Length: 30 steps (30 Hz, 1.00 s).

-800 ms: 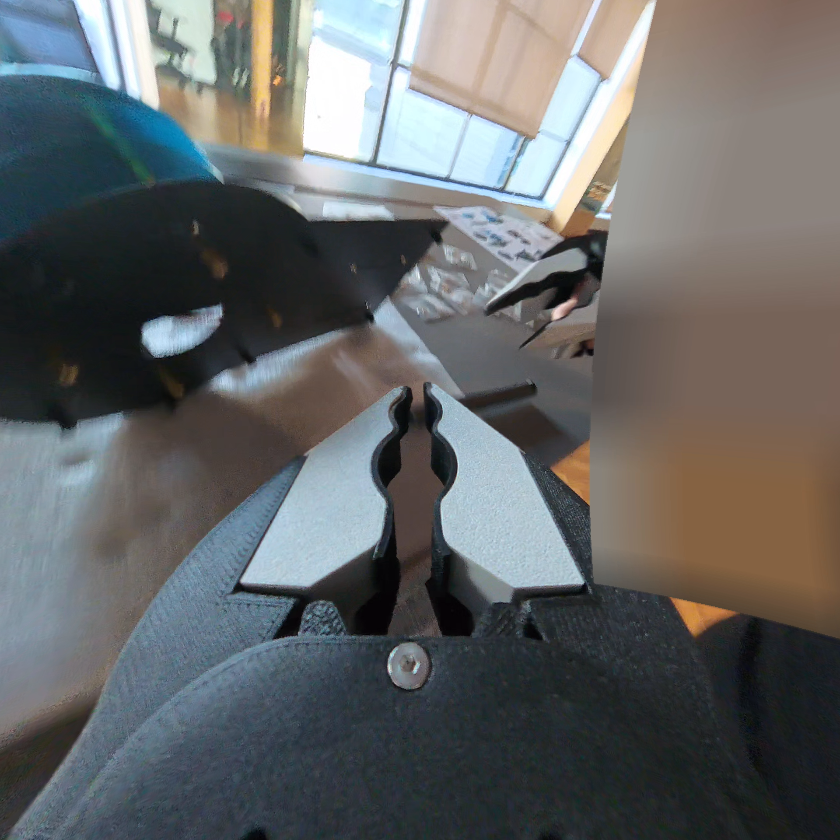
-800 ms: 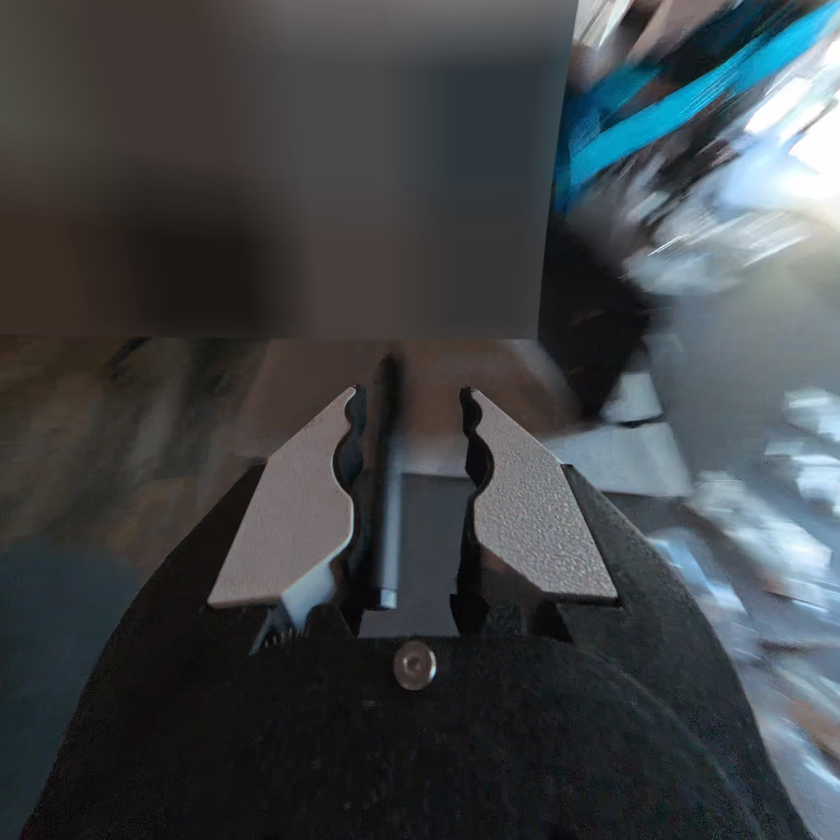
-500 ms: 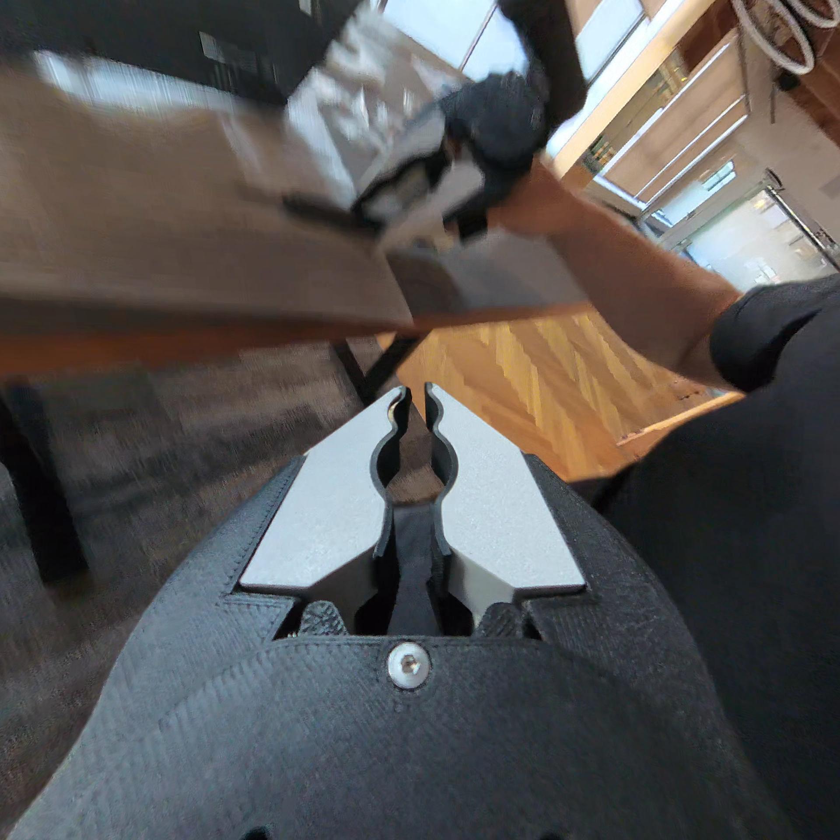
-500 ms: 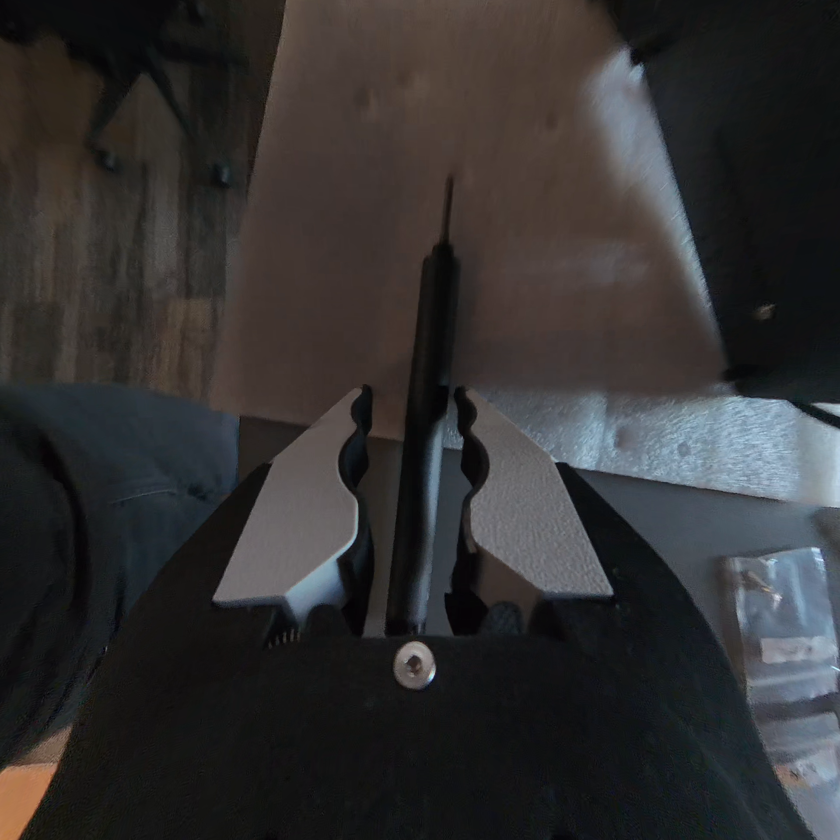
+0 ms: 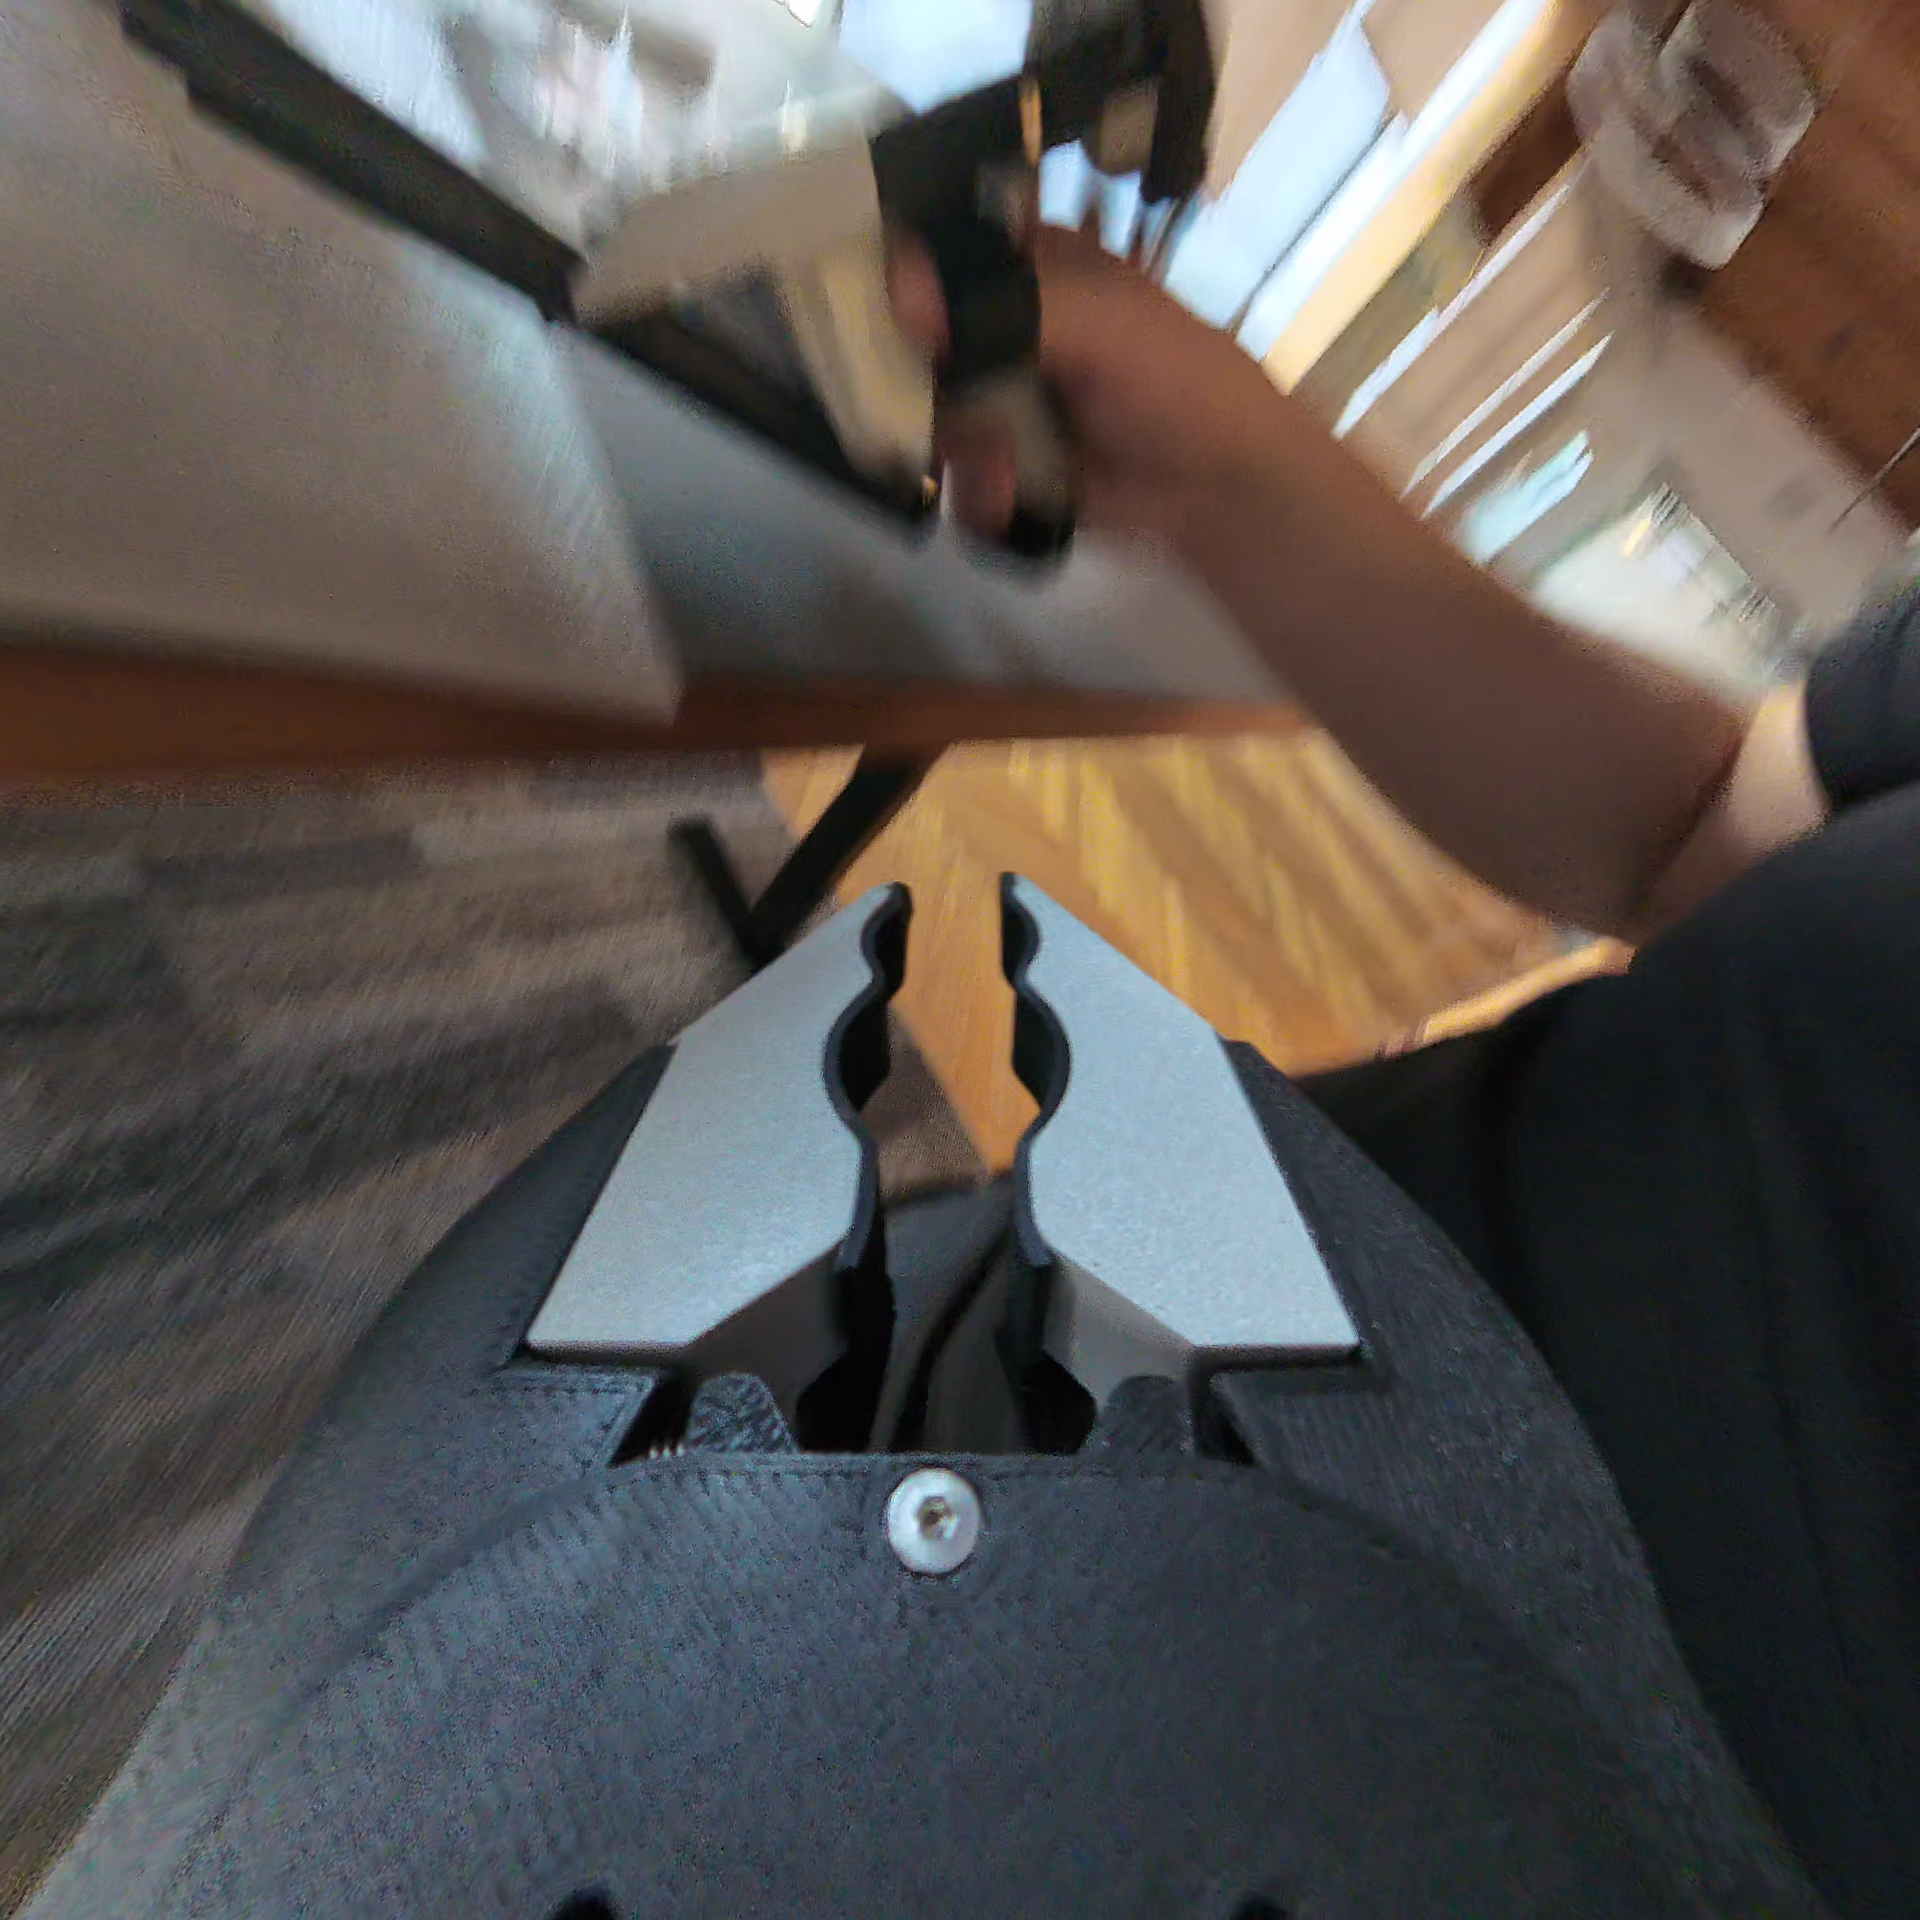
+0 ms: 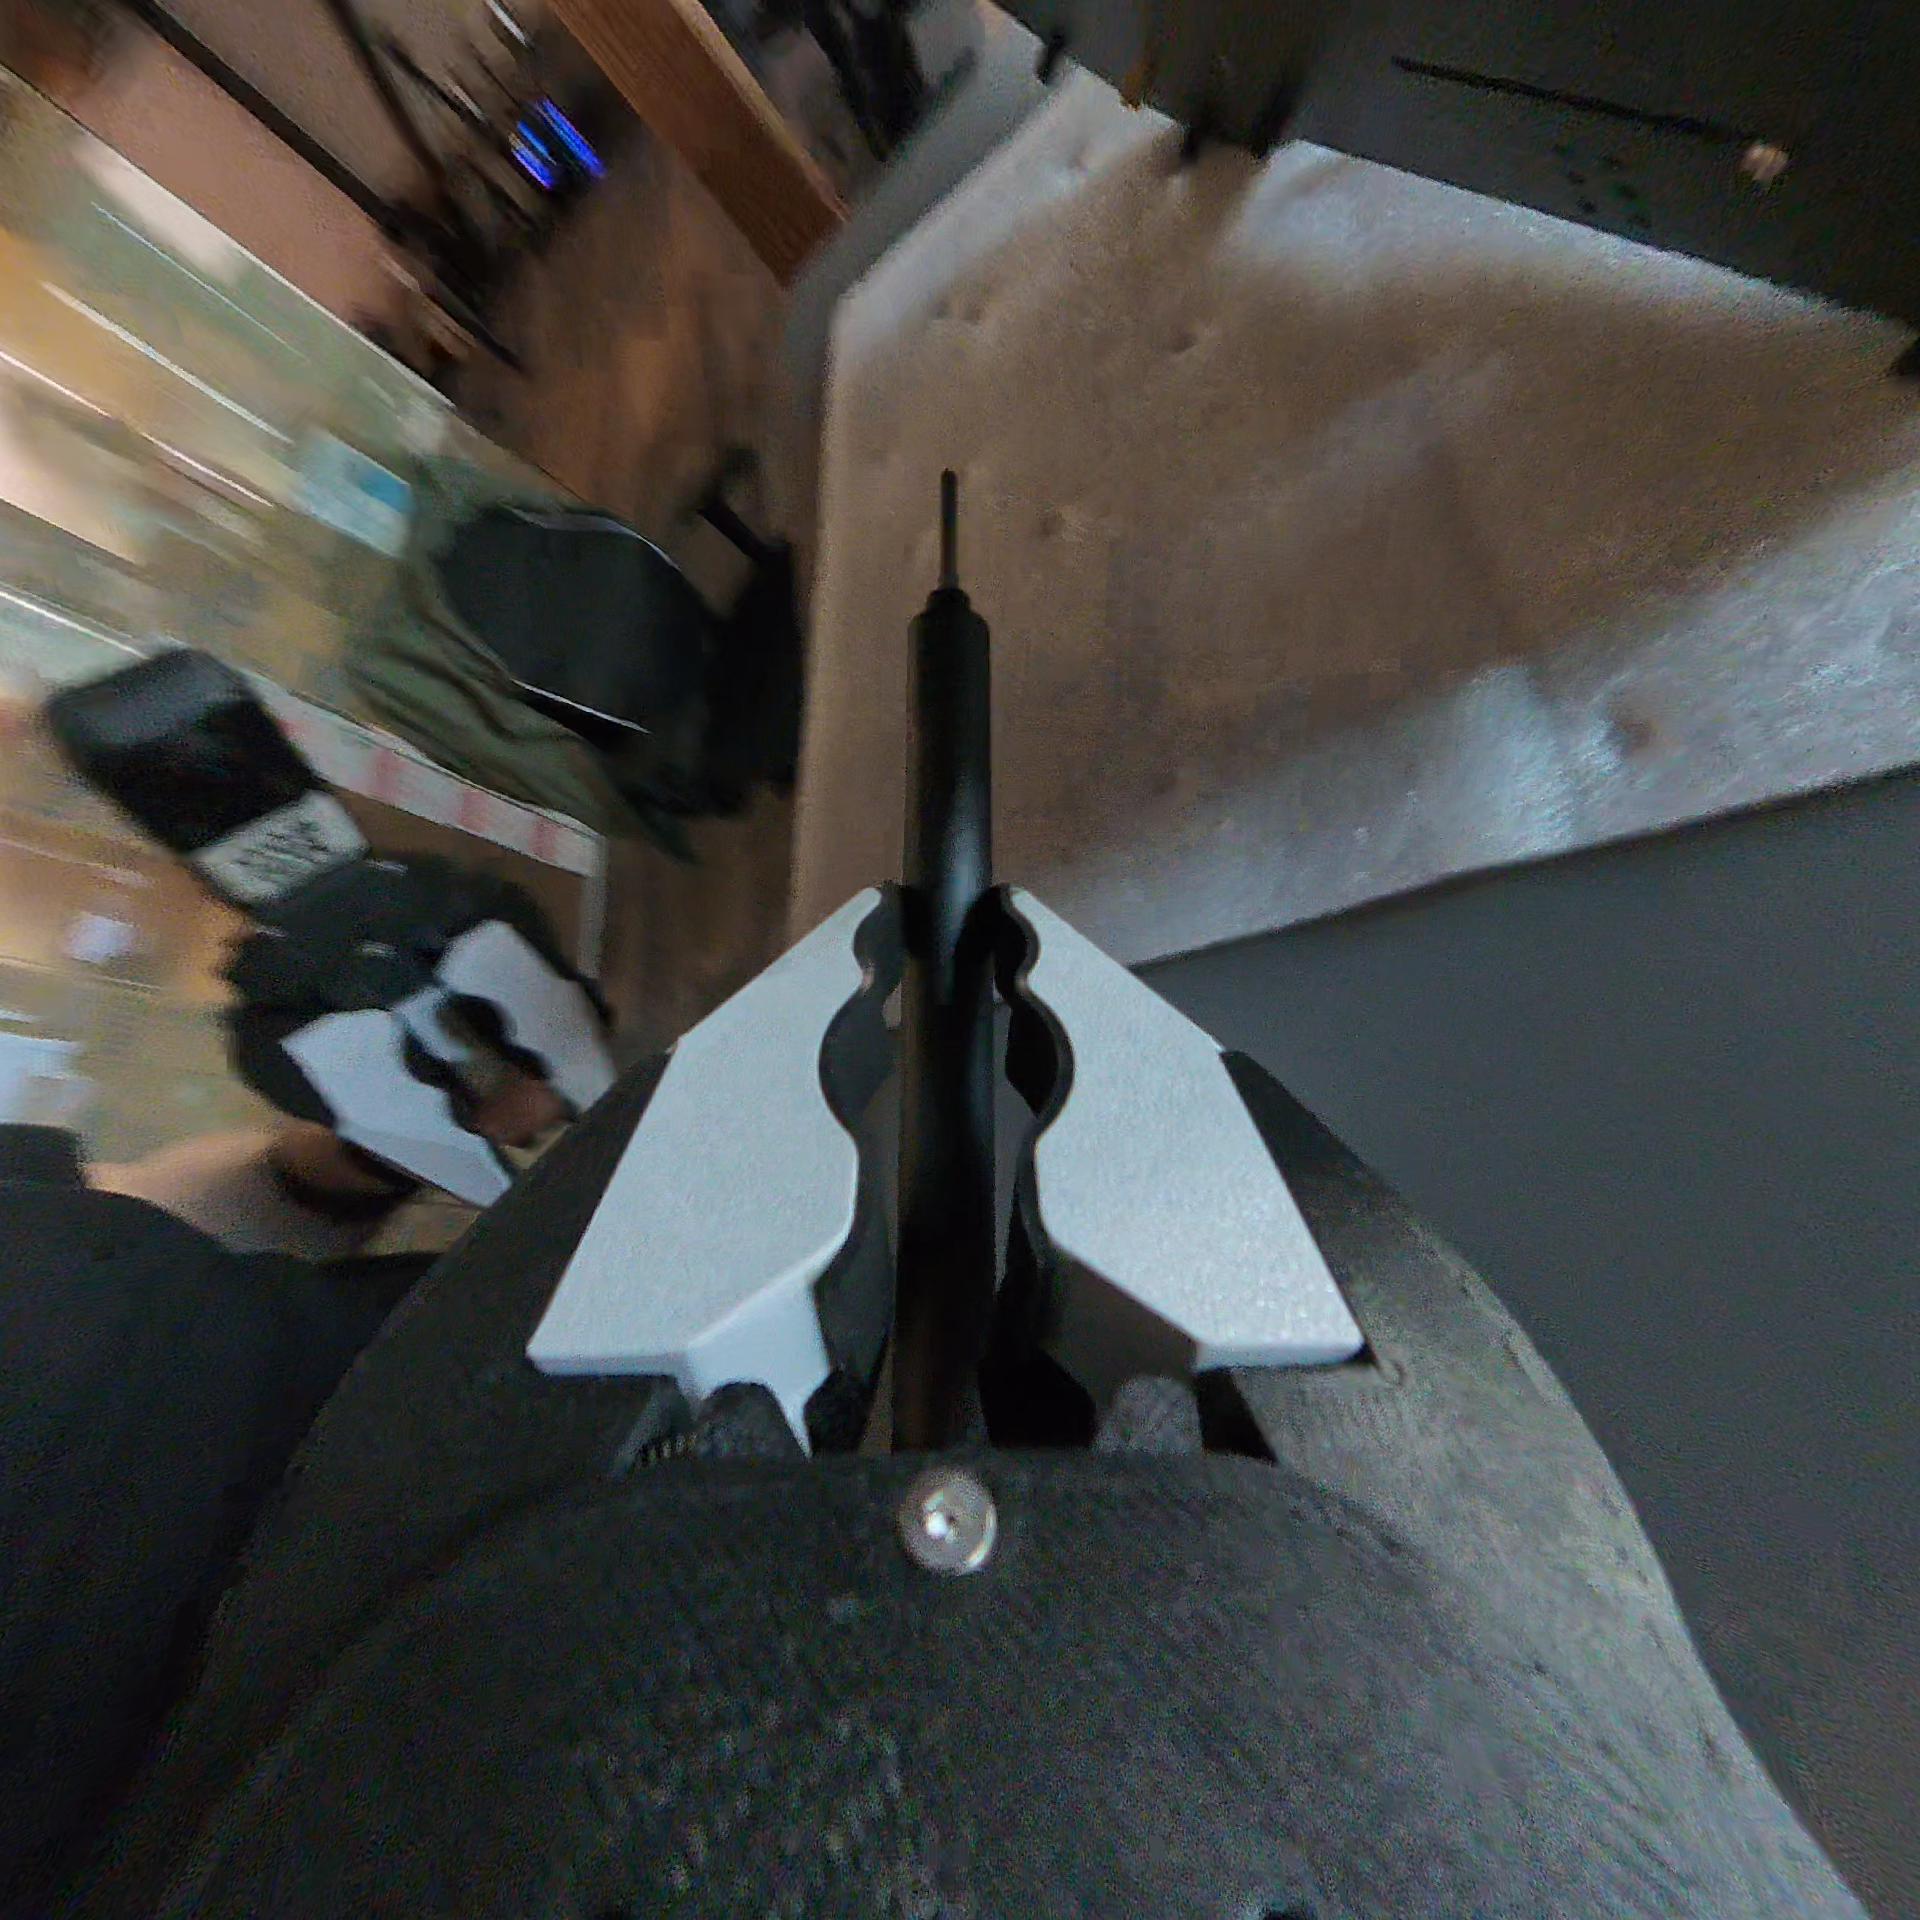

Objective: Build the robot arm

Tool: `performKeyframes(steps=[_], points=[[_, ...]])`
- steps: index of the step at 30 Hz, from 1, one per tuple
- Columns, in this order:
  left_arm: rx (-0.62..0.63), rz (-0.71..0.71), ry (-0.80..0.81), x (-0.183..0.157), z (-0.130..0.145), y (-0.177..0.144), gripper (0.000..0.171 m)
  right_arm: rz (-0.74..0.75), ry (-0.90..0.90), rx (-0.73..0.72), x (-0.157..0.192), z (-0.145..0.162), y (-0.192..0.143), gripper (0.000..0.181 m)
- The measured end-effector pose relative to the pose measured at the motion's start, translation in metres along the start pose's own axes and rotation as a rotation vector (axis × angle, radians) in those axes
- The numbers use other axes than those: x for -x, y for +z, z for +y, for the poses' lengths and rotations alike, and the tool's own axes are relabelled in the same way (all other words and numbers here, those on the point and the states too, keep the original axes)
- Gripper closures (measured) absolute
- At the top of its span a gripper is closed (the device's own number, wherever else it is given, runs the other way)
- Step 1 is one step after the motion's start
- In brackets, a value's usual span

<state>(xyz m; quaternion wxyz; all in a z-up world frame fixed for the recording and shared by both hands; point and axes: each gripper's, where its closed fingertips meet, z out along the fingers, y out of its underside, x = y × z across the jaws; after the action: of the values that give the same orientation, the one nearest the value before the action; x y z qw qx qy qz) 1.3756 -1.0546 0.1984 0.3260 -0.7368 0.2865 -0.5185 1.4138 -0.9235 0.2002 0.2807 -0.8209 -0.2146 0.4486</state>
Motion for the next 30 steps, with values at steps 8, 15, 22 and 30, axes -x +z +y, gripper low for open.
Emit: performKeyframes(steps=[8,15,22,30], points=[[-0.164,-0.025,-0.093,-0.013,-0.055,0.075,0.135,-0.439,0.355,-0.253,0.038,-0.013,-0.059,0.166],[-0.292,0.194,-0.275,-0.047,-0.090,0.094,0.133,-0.728,0.519,-0.439,0.067,-0.039,-0.095,0.165],[-0.274,0.140,-0.334,-0.035,-0.088,0.092,0.136,-0.703,0.557,-0.558,0.061,-0.040,-0.098,0.165],[-0.302,0.233,-0.423,-0.032,-0.084,0.083,0.132,-0.713,0.596,-0.590,0.074,-0.030,-0.079,0.165]])
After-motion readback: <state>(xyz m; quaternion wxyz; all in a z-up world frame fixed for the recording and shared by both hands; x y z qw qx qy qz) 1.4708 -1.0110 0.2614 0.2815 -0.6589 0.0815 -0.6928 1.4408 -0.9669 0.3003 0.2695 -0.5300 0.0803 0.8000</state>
